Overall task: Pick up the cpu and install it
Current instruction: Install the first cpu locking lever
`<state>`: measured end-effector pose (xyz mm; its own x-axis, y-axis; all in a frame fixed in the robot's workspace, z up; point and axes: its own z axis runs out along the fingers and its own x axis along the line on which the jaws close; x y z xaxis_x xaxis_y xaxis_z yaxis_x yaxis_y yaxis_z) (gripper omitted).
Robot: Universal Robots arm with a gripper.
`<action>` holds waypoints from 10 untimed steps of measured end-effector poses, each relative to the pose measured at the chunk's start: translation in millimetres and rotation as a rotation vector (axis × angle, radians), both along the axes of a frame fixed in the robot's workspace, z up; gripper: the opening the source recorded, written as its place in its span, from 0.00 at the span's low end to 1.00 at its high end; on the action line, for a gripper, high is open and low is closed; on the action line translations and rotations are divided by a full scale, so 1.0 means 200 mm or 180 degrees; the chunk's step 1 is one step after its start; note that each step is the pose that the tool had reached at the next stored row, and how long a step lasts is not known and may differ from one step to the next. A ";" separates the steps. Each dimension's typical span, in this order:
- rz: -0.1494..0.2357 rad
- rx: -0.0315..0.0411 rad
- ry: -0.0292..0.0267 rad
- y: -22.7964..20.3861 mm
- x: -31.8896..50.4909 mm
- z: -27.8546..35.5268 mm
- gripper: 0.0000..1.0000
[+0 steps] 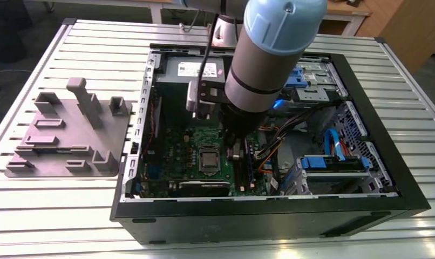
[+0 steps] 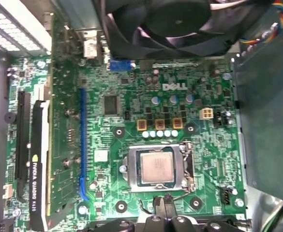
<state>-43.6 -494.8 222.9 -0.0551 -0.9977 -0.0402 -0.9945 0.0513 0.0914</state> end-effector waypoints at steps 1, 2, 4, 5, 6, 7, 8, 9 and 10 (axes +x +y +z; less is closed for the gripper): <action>0.0006 0.0000 -0.0002 -0.007 -0.002 -0.002 0.11; 0.0010 -0.0001 -0.0004 -0.013 -0.004 -0.003 0.11; 0.0015 -0.0001 -0.0006 -0.023 -0.005 -0.007 0.11; 0.0017 -0.0001 -0.0007 -0.026 -0.006 -0.010 0.11; 0.0018 -0.0001 -0.0008 -0.028 -0.006 -0.014 0.11; 0.0020 -0.0001 -0.0008 -0.029 -0.006 -0.018 0.11; 0.0021 -0.0001 -0.0009 -0.032 -0.007 -0.022 0.11; 0.0023 -0.0001 -0.0009 -0.035 -0.007 -0.025 0.11; 0.0024 -0.0001 -0.0009 -0.038 -0.007 -0.029 0.11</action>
<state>-45.0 -502.5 217.2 -0.0476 -0.9981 -0.0401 -0.9951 0.0439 0.0886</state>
